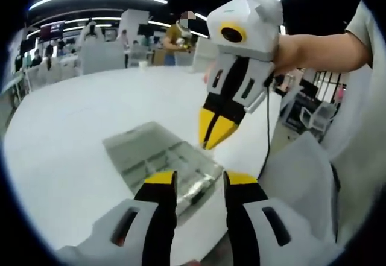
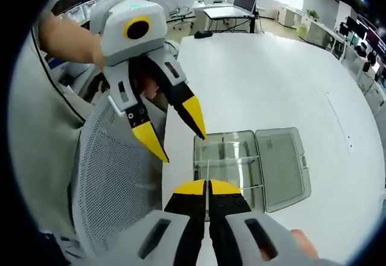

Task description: Insert the divider into the dual guide fixture by aligning both edges with the guide slots and pushing it downward to the bottom, including one-sided entry, uneven engagement, binding, and posture correction.

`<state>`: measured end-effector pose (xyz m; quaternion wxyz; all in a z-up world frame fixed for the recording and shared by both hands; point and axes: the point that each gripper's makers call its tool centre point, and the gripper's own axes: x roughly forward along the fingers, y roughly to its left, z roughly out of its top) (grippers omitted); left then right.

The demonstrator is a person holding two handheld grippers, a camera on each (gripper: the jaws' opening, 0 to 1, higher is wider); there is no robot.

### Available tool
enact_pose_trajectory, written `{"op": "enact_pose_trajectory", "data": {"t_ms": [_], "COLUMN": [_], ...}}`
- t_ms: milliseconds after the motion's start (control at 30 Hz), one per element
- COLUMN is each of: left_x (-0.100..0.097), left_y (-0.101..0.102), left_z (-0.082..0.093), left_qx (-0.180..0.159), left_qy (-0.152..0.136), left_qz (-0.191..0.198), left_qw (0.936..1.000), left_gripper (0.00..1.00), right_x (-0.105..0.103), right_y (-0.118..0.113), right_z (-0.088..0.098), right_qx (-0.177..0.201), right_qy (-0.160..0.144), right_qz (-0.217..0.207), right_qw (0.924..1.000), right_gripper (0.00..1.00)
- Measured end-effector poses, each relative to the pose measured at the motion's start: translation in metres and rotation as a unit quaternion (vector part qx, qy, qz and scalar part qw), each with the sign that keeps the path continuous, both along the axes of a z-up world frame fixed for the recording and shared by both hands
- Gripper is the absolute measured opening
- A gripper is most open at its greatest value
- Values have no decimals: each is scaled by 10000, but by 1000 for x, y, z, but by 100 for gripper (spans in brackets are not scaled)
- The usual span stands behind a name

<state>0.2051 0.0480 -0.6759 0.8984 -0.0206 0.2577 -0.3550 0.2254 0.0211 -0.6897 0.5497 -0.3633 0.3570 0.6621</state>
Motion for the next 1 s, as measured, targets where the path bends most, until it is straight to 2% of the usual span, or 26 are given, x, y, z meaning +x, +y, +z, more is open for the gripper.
{"op": "enact_pose_trajectory", "data": {"t_ms": [133,433,567,900,1000], "left_x": [-1,-2,-3,-2,-2], "left_y": [2,8,9,9,11], "left_z": [0,2,2,-1,-2], "left_qx": [41,13,77,147,199], "left_qy": [-23,-42,-70,-82,-47], "left_qz": [68,215,231,338,397], "left_qw": [10000,9998,9997,9993,9990], "left_gripper": [35,40,49,54,61], "right_x": [3,15,18,20,20], "right_y": [2,7,9,11,11], "right_z": [-2,-8,-10,-13,-14], "right_qx": [-43,-196,-213,-316,-358], "right_qy": [-62,-315,-363,-391,-400], "right_qz": [14,141,143,200,234], "right_qw": [10000,9992,9990,9985,9983], "right_gripper": [0,0,0,0,0]}}
